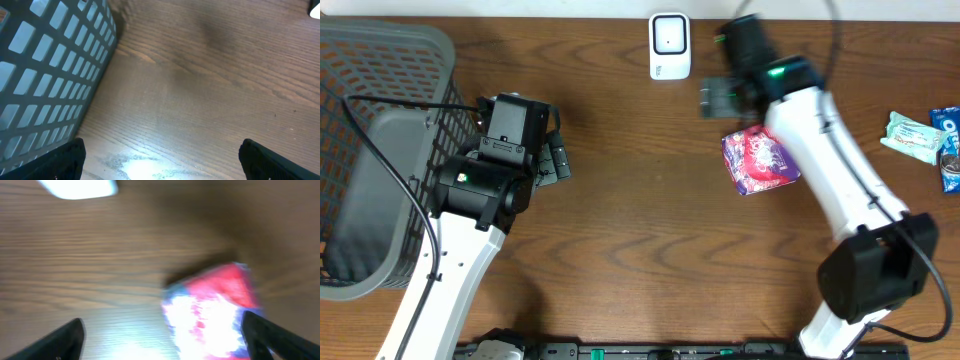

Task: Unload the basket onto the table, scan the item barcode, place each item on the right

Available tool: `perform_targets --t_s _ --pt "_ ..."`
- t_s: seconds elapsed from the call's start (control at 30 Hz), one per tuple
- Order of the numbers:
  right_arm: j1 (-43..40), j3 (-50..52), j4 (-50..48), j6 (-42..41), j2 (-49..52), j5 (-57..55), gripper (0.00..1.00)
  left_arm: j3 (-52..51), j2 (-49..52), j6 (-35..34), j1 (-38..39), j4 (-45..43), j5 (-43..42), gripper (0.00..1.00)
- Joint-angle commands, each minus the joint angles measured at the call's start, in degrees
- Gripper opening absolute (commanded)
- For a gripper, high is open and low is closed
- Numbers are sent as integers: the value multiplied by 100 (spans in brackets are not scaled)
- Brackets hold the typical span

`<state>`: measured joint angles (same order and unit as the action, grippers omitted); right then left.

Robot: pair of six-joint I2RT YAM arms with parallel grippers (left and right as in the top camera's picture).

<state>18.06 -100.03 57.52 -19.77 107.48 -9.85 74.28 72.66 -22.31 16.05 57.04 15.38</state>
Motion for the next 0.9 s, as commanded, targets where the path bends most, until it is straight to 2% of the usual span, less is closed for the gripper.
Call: perform_targets --t_s 0.0,0.17,0.3,0.43,0.67,0.7,0.73,0.83,0.87 --pt "-1003 0 380 820 13 879 99 -13 20 -31 -24 20 72 98" --pt "-2304 356 756 1950 188 2671 99 -13 20 -31 -24 20 72 98" --pt "-3027 920 529 2514 334 3663 99 -13 20 -31 -24 20 72 98" --pt "-3434 1757 -367 2625 546 4433 99 -13 20 -31 -24 20 72 98" --pt "-3451 2479 -1344 2625 1113 5475 96 -13 20 -31 -24 20 72 98" --pt "-3438 2496 -1388 2621 1226 5543 91 -13 20 -31 -24 20 72 98" --pt "-3410 2496 -1429 2566 1438 5589 79 -13 20 -31 -24 20 72 98" --pt "-3373 2498 -1425 2415 1692 5593 57 -13 20 -31 -24 20 72 98" --pt "-3362 2498 -1421 2345 1742 5604 44 -13 20 -31 -24 20 72 98"
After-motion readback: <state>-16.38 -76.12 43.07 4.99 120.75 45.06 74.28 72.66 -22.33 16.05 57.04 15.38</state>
